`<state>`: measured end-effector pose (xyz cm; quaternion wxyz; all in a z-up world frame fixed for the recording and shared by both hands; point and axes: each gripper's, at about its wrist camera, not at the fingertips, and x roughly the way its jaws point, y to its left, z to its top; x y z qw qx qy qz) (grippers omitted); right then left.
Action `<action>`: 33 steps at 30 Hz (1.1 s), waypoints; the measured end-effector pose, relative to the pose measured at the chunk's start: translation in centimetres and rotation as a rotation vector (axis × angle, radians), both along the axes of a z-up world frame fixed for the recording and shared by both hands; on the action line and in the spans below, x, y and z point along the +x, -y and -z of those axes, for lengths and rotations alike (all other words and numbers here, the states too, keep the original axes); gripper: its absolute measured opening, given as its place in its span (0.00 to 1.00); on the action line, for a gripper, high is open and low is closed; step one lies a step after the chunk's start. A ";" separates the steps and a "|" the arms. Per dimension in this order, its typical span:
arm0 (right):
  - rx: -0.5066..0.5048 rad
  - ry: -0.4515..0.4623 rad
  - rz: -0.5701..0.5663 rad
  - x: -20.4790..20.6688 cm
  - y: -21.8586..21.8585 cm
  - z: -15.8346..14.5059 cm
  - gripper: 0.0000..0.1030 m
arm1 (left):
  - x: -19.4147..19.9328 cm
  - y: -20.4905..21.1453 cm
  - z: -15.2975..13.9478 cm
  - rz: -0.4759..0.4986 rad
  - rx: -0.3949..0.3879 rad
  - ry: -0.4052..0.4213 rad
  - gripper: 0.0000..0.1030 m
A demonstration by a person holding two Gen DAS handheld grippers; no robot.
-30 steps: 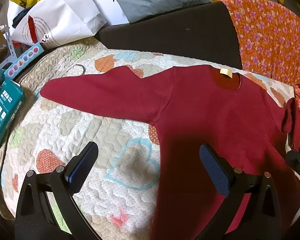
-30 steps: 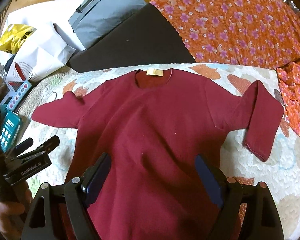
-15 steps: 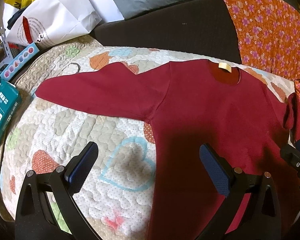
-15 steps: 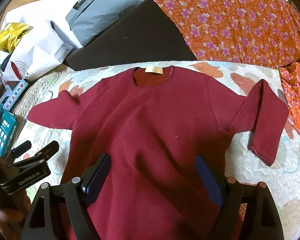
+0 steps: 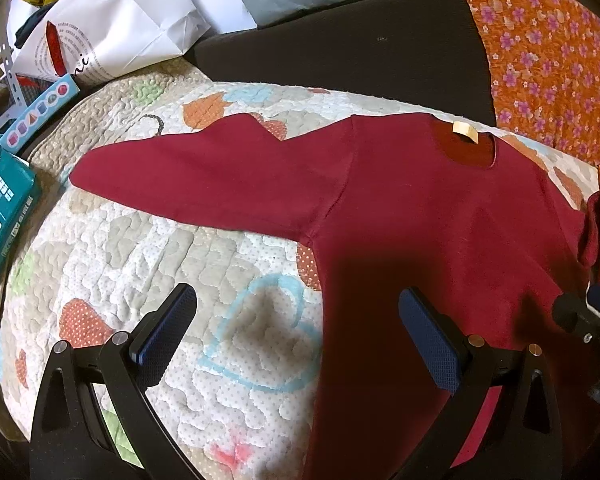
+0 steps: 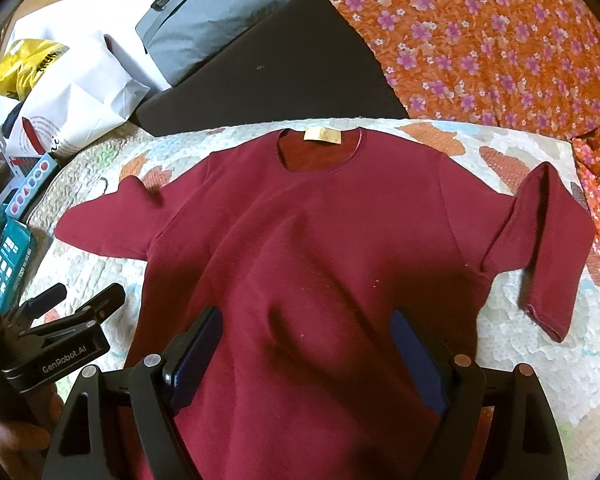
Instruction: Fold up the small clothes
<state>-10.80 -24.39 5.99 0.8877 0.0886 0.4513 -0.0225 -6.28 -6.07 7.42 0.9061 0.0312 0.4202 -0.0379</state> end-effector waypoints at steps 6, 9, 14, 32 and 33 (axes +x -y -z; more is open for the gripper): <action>0.004 -0.010 -0.009 0.5 -0.3 0.5 0.82 | 0.3 0.0 0.4 -0.003 0.008 -0.007 0.99; 0.007 -0.012 -0.009 0.6 -0.3 0.7 0.82 | 0.5 0.0 0.5 -0.003 0.009 -0.012 0.99; 0.009 -0.016 -0.013 0.9 -0.5 0.9 0.82 | 0.6 0.0 0.6 -0.007 0.009 -0.014 0.99; 0.009 -0.028 -0.027 2.3 -1.2 2.0 0.82 | 1.9 -1.1 1.5 -0.044 0.011 -0.037 0.99; 0.009 -0.029 -0.028 2.3 -1.2 2.1 0.82 | 2.0 -1.2 1.6 -0.048 0.009 -0.040 0.99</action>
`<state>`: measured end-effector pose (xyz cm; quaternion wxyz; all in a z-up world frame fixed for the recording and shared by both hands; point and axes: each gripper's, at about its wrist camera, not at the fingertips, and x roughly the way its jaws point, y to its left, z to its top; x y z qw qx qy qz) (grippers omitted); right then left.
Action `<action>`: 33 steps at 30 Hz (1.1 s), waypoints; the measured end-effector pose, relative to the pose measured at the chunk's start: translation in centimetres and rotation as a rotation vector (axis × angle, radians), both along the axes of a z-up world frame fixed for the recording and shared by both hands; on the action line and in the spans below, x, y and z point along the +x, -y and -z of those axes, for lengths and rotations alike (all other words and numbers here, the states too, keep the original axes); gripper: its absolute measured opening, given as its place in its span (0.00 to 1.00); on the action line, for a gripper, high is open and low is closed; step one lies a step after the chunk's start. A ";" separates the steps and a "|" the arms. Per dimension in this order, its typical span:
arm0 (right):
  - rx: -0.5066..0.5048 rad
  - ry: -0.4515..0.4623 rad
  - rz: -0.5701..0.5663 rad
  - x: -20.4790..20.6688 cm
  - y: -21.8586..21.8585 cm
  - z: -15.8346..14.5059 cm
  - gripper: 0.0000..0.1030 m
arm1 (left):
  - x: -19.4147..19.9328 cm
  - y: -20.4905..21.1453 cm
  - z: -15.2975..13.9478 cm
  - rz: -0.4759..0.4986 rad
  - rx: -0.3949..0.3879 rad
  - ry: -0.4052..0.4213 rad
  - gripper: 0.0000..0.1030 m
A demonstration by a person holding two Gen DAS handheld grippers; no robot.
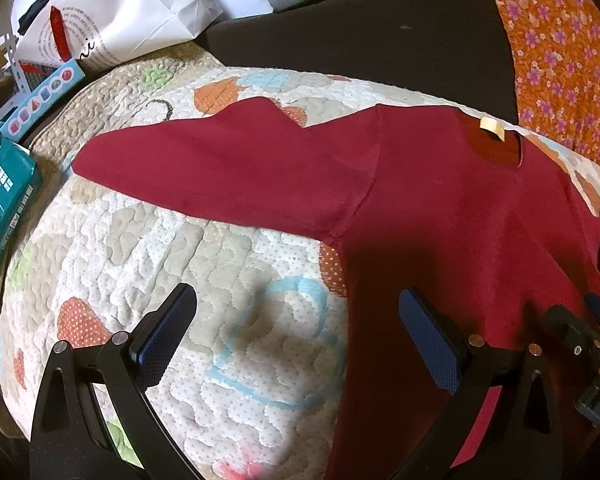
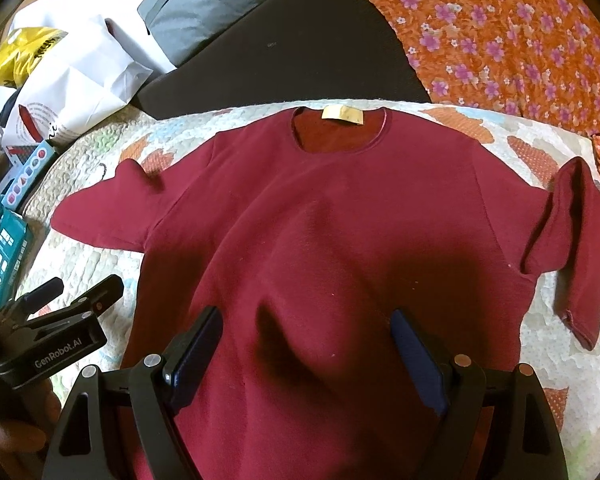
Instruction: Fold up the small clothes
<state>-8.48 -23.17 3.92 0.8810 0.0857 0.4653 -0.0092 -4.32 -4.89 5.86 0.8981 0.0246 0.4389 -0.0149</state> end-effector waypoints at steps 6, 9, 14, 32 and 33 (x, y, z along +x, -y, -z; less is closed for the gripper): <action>0.001 -0.002 -0.004 0.3 -0.1 0.3 0.82 | 0.5 -0.5 0.3 -0.016 0.002 -0.012 0.99; -0.004 0.000 -0.010 0.7 -0.4 0.5 0.82 | 0.9 -0.9 0.1 -0.018 0.001 -0.017 0.99; -0.010 0.002 -0.023 1.4 -0.6 0.6 0.82 | 3.6 -5.7 -0.8 -0.098 -0.074 -0.066 0.99; 0.022 0.029 -0.099 3.5 -2.7 0.5 0.82 | 15.1 -28.8 1.9 -0.671 -0.408 0.001 0.86; 0.021 0.028 -0.104 3.6 -2.8 0.6 0.82 | 15.5 -28.8 1.9 -0.667 -0.400 0.027 0.86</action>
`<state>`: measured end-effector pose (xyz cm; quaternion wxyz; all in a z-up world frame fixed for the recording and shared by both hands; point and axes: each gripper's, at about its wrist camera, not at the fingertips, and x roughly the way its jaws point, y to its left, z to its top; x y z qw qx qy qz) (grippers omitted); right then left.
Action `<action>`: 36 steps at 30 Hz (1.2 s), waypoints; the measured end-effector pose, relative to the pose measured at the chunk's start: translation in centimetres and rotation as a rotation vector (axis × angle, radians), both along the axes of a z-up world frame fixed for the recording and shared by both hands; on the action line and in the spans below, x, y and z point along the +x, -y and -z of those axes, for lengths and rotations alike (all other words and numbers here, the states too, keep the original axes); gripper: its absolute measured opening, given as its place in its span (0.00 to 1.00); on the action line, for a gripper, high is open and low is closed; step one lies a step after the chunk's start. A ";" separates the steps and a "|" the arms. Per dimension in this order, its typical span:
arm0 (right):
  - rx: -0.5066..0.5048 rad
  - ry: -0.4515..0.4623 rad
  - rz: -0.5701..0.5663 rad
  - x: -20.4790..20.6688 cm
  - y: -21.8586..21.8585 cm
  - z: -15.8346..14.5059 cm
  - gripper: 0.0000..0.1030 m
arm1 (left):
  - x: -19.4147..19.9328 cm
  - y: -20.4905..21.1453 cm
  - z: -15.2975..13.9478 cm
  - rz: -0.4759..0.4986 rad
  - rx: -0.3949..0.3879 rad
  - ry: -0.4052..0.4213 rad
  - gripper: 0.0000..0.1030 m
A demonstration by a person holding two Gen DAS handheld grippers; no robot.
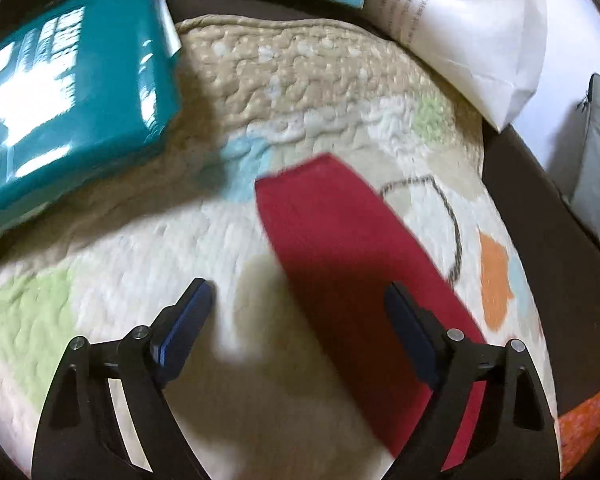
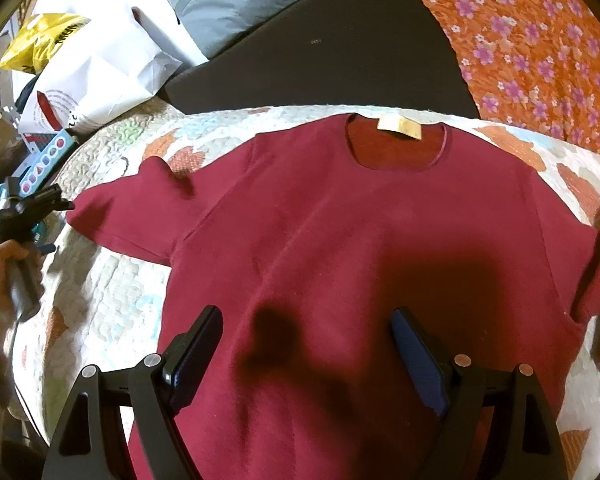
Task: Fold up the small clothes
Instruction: 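Grasp the sweater sleeve cuff with the left gripper and fold it across the body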
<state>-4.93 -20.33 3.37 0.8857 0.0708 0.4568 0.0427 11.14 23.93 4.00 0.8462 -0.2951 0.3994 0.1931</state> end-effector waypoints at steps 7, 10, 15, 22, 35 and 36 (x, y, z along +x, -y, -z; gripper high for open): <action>-0.003 -0.016 -0.011 0.1 0.0 0.2 0.82 | 2.4 1.1 0.0 0.081 0.115 0.036 0.17; -0.002 -0.012 -0.011 0.0 0.3 0.0 0.82 | 1.5 0.5 -1.2 0.095 0.000 0.058 0.08; 0.023 -0.003 0.010 -0.4 1.2 -0.4 0.82 | -1.3 6.8 -9.4 0.345 -0.013 0.231 0.07; 0.047 0.043 0.068 -1.5 3.4 -2.2 0.82 | -5.4 20.6 -14.0 0.681 -0.024 0.310 0.07; 0.109 0.006 0.169 -1.2 9.7 -2.1 0.82 | -9.0 34.0 -2.7 0.966 -0.025 -0.053 0.20; 0.120 0.008 0.158 -0.8 9.8 -2.2 0.82 | -9.8 33.5 -3.7 0.965 -0.013 -0.056 0.26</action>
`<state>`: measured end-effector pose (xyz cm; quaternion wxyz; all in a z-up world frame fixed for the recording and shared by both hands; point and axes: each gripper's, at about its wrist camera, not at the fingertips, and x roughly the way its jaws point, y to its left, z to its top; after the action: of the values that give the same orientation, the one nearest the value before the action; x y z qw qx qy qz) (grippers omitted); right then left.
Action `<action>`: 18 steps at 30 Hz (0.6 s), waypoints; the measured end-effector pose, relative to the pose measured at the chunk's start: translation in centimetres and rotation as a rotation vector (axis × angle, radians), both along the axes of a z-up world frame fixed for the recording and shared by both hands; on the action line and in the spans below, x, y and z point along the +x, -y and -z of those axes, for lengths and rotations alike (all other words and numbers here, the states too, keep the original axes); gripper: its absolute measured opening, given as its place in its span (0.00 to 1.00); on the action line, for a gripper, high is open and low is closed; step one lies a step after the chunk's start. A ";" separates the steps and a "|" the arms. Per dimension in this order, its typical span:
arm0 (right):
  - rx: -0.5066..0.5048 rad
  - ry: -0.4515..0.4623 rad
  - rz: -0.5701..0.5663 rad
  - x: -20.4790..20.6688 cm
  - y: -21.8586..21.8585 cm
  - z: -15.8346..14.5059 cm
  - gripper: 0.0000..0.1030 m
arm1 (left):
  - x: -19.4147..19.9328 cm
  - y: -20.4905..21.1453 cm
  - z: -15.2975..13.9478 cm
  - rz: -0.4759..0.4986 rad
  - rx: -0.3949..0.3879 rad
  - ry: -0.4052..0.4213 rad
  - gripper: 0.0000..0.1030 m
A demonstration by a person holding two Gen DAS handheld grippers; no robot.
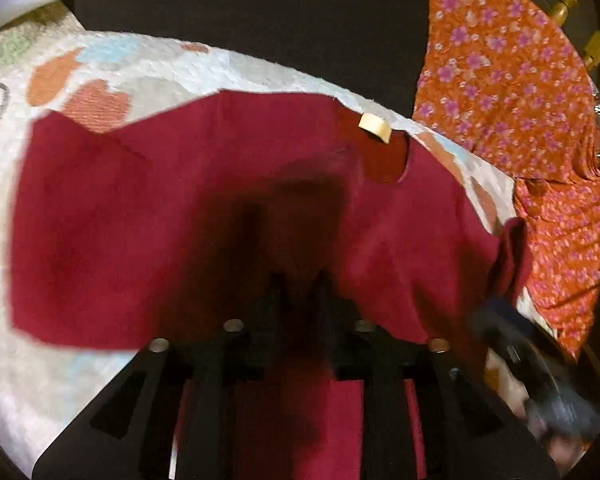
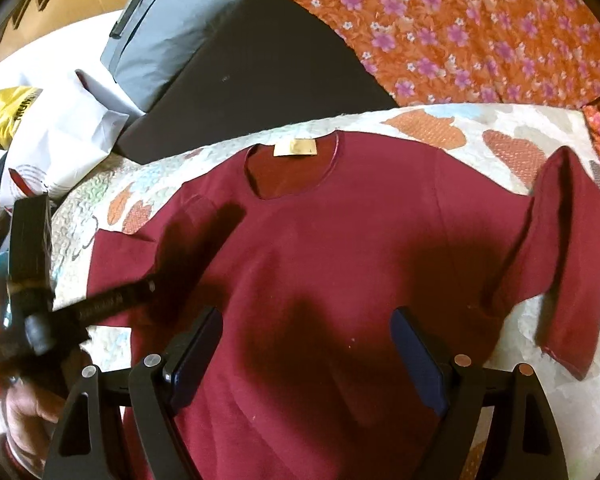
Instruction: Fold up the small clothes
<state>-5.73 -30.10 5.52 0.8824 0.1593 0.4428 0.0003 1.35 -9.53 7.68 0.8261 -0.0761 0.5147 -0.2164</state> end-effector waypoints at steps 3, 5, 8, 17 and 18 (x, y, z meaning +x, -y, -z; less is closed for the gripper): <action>0.045 0.019 -0.016 1.4 -0.3 -0.1 0.82 | -2.7 -2.3 -3.1 -0.035 0.089 0.081 0.53; 0.098 0.017 -0.043 2.8 -1.0 0.2 0.82 | -3.8 -4.4 -3.3 -0.100 0.122 0.140 0.68; 0.135 -0.053 -0.085 5.2 -2.7 1.5 0.82 | -3.0 -7.6 -1.9 -0.208 0.160 0.157 0.69; -0.020 -0.044 -0.127 8.1 -4.5 4.1 0.46 | 1.0 -13.3 0.2 -0.413 0.110 0.060 0.69; -0.026 -0.061 -0.147 8.7 -4.7 4.2 0.21 | 0.9 -13.3 0.2 -0.415 0.116 0.064 0.69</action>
<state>3.00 -25.40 1.29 0.8681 0.1148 0.4799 0.0543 2.25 3.76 7.44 0.8719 -0.1258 0.4730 -0.0140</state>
